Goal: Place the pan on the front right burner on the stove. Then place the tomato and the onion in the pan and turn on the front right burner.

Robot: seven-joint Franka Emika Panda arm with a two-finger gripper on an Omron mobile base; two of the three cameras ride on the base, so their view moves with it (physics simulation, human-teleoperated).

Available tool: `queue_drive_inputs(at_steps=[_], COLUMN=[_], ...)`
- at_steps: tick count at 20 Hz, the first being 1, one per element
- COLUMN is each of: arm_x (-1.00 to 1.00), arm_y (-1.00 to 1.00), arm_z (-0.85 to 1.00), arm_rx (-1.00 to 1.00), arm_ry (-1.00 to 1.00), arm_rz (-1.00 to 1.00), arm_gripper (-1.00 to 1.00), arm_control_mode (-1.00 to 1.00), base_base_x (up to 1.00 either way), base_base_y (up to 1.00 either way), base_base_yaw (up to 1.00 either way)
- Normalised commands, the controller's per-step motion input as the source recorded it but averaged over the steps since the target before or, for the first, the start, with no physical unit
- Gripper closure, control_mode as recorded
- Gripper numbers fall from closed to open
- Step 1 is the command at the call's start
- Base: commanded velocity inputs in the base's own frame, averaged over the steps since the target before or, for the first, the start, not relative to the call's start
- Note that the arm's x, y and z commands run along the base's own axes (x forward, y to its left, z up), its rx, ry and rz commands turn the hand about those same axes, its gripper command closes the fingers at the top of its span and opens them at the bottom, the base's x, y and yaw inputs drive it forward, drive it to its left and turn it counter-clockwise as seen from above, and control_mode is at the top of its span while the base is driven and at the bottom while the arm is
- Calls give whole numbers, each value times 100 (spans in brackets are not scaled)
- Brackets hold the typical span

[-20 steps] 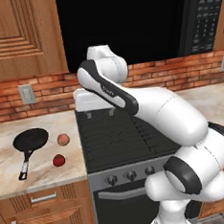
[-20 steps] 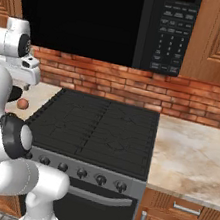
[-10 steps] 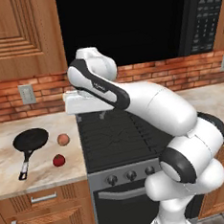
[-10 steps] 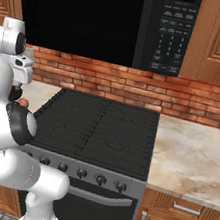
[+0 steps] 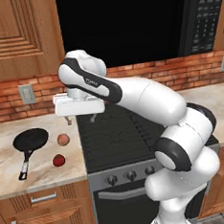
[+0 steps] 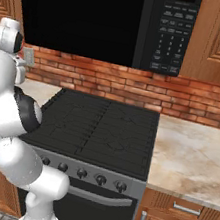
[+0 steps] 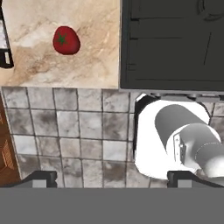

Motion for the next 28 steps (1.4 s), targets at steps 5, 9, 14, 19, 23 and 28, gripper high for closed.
queue_drive_inputs(at_steps=[5, 9, 14, 19, 23, 28], arm_x=[0, 0, 0, 0, 0, 0], arm_y=[34, 38, 38, 29, 24, 23], arm_z=[0, -1, -5, -9, -13, -12], arm_rx=[0, 0, -2, -6, -7, -5], arm_ry=[6, 1, 0, -3, -9, -11], arm_rz=[0, 0, 0, 0, 0, 0], arm_gripper=[-100, -100, -100, -100, -100, -100], arm_control_mode=[-100, -100, -100, -100, -100, -100], base_base_x=[0, 0, 0, 0, 0, 0], base_base_y=[0, 0, 0, 0, 0, 0], base_base_yaw=[0, 0, 0, 0, 0, 0])
